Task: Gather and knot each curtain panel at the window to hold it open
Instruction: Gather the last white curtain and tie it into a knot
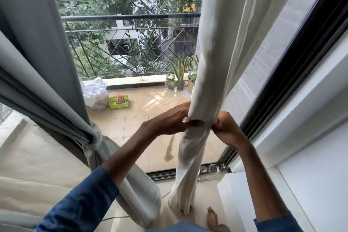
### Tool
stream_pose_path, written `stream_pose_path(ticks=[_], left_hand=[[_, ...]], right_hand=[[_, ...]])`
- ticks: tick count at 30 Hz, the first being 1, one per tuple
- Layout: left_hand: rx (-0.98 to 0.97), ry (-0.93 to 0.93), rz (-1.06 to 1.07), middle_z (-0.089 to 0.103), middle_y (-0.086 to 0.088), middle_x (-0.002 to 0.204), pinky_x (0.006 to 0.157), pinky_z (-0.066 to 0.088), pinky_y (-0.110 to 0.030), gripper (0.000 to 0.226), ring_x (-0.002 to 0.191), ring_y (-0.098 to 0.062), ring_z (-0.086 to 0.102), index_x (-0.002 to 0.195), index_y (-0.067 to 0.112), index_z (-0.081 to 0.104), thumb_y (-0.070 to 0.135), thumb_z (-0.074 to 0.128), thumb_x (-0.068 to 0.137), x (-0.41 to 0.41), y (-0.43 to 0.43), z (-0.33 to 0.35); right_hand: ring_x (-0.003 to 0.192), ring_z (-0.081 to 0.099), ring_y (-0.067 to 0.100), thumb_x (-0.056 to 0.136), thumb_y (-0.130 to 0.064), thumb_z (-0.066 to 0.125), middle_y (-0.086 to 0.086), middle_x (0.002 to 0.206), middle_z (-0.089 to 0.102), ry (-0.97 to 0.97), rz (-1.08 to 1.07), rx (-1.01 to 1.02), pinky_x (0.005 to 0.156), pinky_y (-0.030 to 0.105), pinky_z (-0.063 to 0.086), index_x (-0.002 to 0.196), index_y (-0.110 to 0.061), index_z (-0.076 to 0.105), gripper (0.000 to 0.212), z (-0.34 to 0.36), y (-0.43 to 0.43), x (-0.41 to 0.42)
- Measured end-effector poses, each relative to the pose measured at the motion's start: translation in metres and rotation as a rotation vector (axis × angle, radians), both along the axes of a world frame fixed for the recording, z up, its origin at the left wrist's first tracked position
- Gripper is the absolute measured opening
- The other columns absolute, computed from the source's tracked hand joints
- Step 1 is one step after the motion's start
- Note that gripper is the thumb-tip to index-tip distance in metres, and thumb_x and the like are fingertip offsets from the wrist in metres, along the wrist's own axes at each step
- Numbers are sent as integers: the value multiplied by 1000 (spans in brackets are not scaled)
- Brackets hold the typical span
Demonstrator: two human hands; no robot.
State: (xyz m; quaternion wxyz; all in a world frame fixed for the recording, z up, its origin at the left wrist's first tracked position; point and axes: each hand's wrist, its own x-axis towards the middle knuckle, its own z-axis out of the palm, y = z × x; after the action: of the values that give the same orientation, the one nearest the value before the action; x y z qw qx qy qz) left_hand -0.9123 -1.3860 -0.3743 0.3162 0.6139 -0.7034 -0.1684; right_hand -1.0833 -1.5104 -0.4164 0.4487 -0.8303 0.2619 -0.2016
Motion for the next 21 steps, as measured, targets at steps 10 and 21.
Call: stream_pose_path(ticks=[10,21], left_hand=[[-7,-163,75,69,-6,104,68,38,-21,40,80,-13,54,109,10,63,46,67,90,12,-16,-6],[-8,-337,86,65,-3,87,61,29,-27,53,71,-15,43,98,11,66,57,77,74,5,-18,5]], right_hand=[[95,64,17,72,-5,51,14,93,71,-99,152,433,94,40,51,97,18,62,36,-1,1,-9],[87,60,14,78,-18,56,6,86,66,-113,85,449,84,38,46,87,8,67,30,-6,8,-4]])
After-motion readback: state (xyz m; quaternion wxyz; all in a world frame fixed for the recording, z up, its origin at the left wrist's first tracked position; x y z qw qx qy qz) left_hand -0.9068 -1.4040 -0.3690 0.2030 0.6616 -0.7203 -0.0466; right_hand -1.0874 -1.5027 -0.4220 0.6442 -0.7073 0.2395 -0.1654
